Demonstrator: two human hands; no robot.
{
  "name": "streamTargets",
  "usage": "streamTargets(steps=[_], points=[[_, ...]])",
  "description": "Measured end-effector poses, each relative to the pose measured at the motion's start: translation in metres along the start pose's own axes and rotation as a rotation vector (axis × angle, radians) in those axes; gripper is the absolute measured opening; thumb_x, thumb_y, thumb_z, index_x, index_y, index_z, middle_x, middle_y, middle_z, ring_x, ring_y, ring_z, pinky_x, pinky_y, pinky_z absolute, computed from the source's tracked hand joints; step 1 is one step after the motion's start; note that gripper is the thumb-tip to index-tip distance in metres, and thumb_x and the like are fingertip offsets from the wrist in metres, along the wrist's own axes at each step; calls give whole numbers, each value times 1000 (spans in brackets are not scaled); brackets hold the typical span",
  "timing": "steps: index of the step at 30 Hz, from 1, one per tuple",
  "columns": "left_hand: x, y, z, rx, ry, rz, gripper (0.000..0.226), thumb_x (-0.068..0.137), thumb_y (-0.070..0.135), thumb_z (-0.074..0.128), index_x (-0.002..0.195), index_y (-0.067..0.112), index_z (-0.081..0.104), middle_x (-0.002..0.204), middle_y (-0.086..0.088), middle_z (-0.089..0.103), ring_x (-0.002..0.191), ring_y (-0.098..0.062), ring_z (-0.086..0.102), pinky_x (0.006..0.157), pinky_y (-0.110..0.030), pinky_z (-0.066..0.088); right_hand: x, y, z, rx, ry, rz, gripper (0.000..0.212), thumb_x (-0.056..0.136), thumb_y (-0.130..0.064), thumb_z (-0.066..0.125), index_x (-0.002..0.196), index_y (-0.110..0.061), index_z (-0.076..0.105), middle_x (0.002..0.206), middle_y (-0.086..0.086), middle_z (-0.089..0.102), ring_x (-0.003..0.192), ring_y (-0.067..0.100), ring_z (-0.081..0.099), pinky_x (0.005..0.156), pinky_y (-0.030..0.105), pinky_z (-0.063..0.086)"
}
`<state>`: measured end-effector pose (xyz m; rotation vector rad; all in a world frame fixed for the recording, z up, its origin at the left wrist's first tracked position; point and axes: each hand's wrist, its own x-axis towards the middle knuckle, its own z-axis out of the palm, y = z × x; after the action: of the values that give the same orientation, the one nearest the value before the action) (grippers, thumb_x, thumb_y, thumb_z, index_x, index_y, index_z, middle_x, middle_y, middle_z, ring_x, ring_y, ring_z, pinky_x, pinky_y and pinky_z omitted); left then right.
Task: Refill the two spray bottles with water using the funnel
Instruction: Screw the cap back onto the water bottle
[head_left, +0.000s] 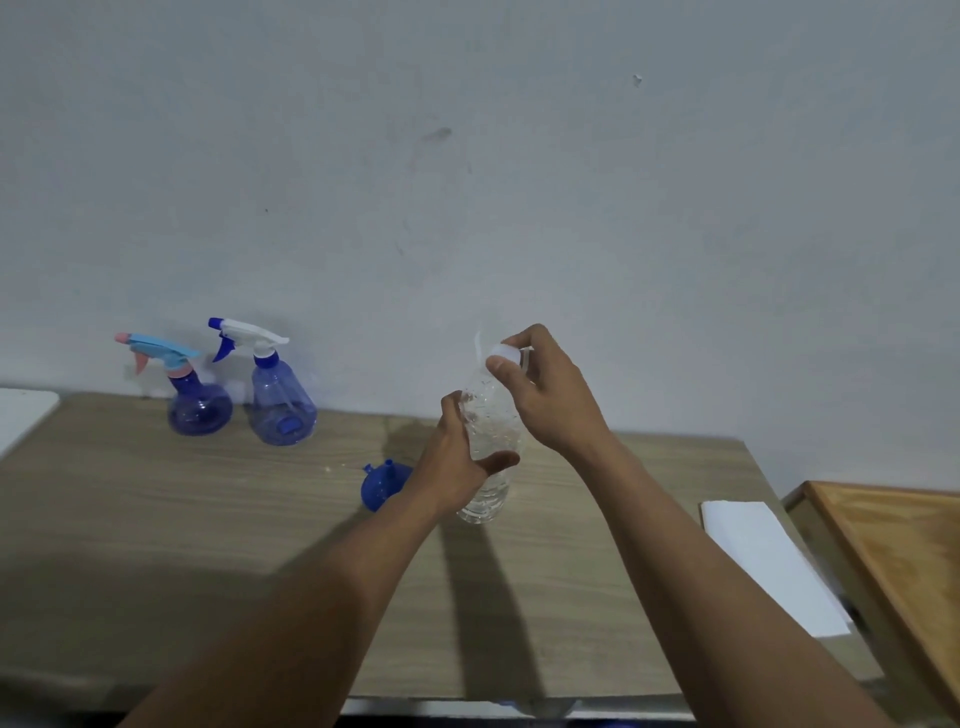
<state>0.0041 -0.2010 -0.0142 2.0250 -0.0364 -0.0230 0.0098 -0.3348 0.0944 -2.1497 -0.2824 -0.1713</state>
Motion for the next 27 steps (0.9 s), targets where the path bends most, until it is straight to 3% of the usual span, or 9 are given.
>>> streamTargets(steps=[4, 7, 11, 16, 19, 21, 24, 27], points=[[-1, -1, 1, -8, 6, -5, 97, 67, 58, 83, 136, 40, 16, 140, 0, 47, 127, -21, 50, 106, -45, 46, -4, 6, 3, 68, 30, -8, 24, 96, -44, 62, 110, -26, 53, 84, -2, 62, 69, 4, 53, 64, 23, 42], [-2, -1, 0, -31, 11, -5, 97, 65, 61, 83, 134, 43, 18, 139, 2, 49, 124, -21, 53, 104, -46, 48, -6, 10, -1, 167, -67, -6, 28, 100, -34, 55, 127, -41, 55, 113, -12, 66, 103, 3, 59, 87, 26, 47], [-3, -1, 1, -45, 26, -10, 98, 64, 60, 84, 134, 43, 18, 139, 2, 51, 124, -20, 54, 104, -45, 48, 0, 12, 0, 109, -75, -41, 23, 102, -29, 54, 124, -30, 57, 101, -19, 63, 91, -3, 58, 78, 22, 42], [-4, 0, 5, -41, 46, -17, 96, 61, 66, 82, 132, 45, 20, 135, 4, 54, 120, -19, 58, 100, -46, 52, -3, 13, 9, 114, 81, -7, 27, 94, -35, 67, 108, -19, 50, 79, -10, 51, 67, -4, 51, 61, 13, 38], [-5, -1, 7, -61, 56, -25, 100, 58, 70, 81, 134, 45, 20, 138, 4, 53, 123, -18, 56, 102, -46, 50, -5, 14, 8, 147, 41, -3, 27, 96, -38, 63, 119, -30, 52, 92, -9, 59, 84, -2, 57, 69, 8, 40], [-5, 0, 6, -58, 54, -21, 100, 62, 64, 82, 136, 43, 18, 140, 3, 51, 125, -19, 54, 104, -46, 49, -3, 15, 6, 155, 10, -14, 24, 99, -37, 57, 123, -34, 57, 106, -15, 64, 102, 2, 60, 82, 17, 44], [-5, 1, 7, -51, 67, -18, 97, 65, 59, 84, 135, 43, 19, 138, 3, 51, 124, -19, 54, 102, -46, 50, 2, 16, 9, 149, 38, -15, 15, 99, -35, 59, 111, -26, 62, 101, -19, 65, 100, 4, 61, 84, 23, 44], [-7, 0, 7, -56, 83, -26, 99, 62, 60, 85, 136, 43, 20, 139, 4, 52, 125, -18, 55, 102, -46, 50, 1, 16, 15, 160, 78, -5, 17, 97, -37, 62, 108, -24, 61, 99, -17, 65, 95, 2, 60, 79, 16, 44]])
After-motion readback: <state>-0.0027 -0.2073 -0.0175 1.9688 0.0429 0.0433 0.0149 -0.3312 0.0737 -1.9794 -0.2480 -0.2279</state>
